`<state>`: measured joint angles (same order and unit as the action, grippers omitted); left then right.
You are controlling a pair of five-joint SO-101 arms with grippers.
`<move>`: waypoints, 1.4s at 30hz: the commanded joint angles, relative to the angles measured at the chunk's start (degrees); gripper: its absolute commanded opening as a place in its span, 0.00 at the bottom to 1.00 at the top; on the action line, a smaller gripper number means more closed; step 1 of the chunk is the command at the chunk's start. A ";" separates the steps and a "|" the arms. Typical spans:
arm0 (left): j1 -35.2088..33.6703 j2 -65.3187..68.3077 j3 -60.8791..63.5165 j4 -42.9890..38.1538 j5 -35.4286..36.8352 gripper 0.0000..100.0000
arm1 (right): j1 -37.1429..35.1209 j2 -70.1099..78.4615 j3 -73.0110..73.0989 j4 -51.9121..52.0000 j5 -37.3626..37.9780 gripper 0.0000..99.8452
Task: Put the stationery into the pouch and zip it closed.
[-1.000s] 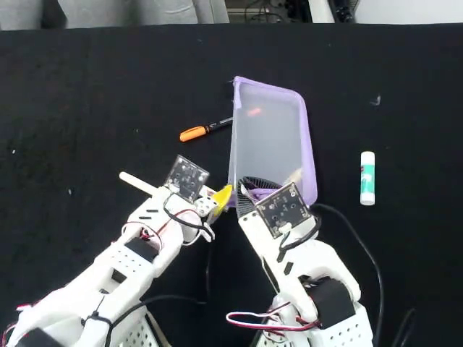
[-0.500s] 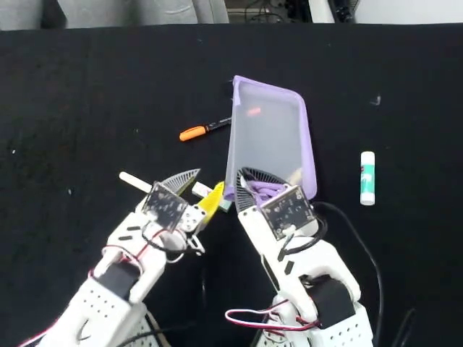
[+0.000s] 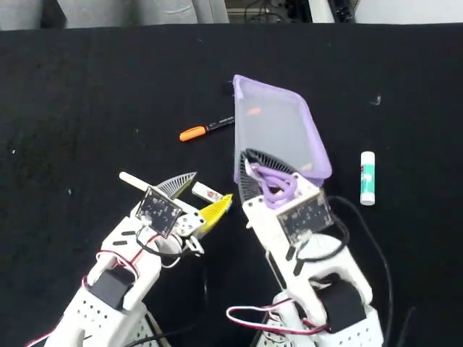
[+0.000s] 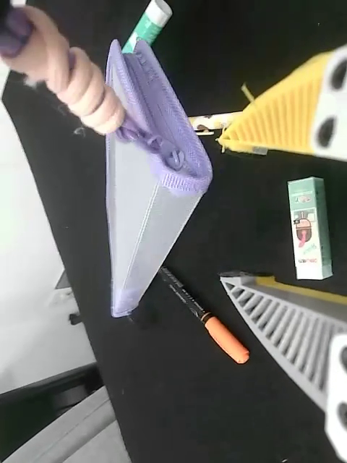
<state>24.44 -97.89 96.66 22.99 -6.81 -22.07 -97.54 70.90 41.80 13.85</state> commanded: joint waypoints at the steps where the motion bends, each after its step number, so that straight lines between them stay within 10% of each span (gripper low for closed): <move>1: 0.31 4.57 1.19 -5.98 -0.09 0.27 | -0.18 7.69 -8.75 -1.67 -0.70 0.01; 30: -4.53 11.34 1.19 -15.56 -0.53 0.27 | -5.01 9.19 -12.79 7.12 1.49 0.02; 42: -9.98 10.81 1.19 -15.56 -0.53 0.27 | -3.78 9.36 -16.22 21.98 12.22 0.18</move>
<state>15.03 -86.73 96.75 7.60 -6.81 -24.35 -89.10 59.12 59.56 22.64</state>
